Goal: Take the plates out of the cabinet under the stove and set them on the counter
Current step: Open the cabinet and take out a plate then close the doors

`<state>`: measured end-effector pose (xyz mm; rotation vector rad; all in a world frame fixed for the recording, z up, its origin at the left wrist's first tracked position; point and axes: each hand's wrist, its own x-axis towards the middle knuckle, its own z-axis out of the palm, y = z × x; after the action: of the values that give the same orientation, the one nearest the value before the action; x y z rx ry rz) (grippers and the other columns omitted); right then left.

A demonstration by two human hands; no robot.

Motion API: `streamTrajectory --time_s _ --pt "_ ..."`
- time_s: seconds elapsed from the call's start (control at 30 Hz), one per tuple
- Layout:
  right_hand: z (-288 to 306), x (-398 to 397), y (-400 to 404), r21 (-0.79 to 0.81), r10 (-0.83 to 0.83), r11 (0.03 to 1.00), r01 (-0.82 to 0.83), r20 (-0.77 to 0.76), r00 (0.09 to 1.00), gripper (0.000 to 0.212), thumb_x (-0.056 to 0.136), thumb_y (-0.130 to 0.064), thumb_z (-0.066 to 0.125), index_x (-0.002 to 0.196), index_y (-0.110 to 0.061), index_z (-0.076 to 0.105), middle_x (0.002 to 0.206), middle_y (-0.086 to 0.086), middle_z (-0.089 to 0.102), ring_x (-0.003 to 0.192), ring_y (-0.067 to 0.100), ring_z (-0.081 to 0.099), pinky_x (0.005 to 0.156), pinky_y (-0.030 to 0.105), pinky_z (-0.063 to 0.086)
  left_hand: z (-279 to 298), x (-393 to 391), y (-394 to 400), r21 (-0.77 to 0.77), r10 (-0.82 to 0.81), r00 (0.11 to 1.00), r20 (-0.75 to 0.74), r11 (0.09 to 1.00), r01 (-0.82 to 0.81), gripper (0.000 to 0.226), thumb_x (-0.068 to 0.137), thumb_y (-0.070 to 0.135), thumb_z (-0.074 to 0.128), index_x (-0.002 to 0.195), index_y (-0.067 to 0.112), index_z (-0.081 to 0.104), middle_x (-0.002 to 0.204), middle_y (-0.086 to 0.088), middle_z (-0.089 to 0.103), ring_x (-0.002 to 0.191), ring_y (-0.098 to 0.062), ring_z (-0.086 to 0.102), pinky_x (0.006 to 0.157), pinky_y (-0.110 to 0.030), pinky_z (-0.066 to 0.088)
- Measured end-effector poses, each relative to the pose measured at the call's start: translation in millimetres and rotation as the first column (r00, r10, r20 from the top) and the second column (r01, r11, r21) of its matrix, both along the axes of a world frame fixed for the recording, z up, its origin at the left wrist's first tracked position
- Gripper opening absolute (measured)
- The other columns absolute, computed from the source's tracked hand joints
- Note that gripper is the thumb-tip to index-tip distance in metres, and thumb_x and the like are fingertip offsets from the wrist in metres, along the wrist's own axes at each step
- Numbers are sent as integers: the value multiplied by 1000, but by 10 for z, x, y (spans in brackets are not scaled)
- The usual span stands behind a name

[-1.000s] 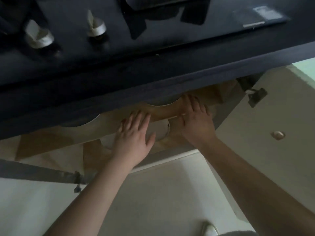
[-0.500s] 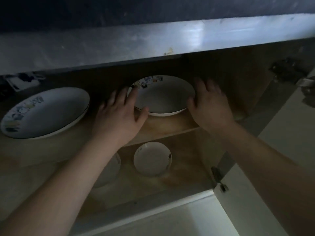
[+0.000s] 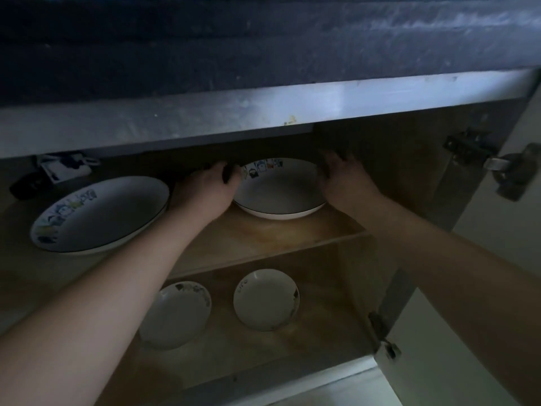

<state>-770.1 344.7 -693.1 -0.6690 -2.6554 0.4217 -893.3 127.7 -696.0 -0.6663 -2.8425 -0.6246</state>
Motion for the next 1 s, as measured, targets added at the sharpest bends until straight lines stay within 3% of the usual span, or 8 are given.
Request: streamTrajectory --time_s 0.07,0.2,0.33,0.43,0.53,0.77,0.93,1.0 --pt "36 -30 15 -71 -10 997 13 41 999 48 103 -30 35 151 -22 30 146 21 41 131 41 41 106 46 39 42 -51 43 134 58 996 63 989 -66 55 98 55 30 131 18 54 119 -15 65 106 -33 61 81 -39 47" --pt "133 -74 0 -62 -91 993 103 171 981 40 105 -22 29 131 -1 52 128 22 57 116 35 56 97 41 43 111 -6 98 312 73 874 480 917 -248 35 102 42 39 113 14 59 79 -4 61 65 -17 59 55 -29 40" --pt "123 -90 45 -368 -38 920 133 253 967 43 103 -17 38 68 -5 61 67 8 61 56 19 57 55 25 49 82 28 113 291 17 820 572 930 -222 23 102 31 45 85 20 55 74 -4 61 60 -13 53 51 -26 36" --pt "69 -35 37 -615 -55 781 112 112 992 29 102 -9 39 95 7 63 63 7 53 52 14 52 32 16 43 38 61 163 280 7 838 546 941 -190 22 102 25 46 91 13 59 69 -5 62 60 -13 52 51 -24 39" --pt "20 33 94 -668 -45 742 49 24 999 31 99 -4 42 122 12 55 71 4 53 58 11 54 35 12 43 17 69 185 350 -14 880 476 921 -174 22 102 24 46 83 19 55 70 -5 60 61 -13 55 53 -25 42" --pt "37 113 162 -688 -95 725 -11 -116 989 30 99 -7 47 121 9 57 107 20 64 78 14 66 49 15 51 79 153 111 477 -124 881 456 870 -125 19 101 24 47 87 22 60 76 -6 65 69 -17 59 72 -33 51" --pt "248 260 63 -122 -109 980 159 340 934 45 93 -28 61 127 0 51 134 21 54 119 37 55 96 36 45 79 341 39 505 -193 862 469 859 -82 19 99 17 48 86 20 62 77 -4 66 64 -14 60 68 -31 53" --pt "319 359 -20 -244 -33 965 97 257 966 48 94 -25 60 133 0 47 140 18 49 120 36 53 99 40 44 102 476 -66 513 -187 850 493 851 -110 16 97 13 49 89 17 62 84 -5 64 71 -18 60 80 -40 56"
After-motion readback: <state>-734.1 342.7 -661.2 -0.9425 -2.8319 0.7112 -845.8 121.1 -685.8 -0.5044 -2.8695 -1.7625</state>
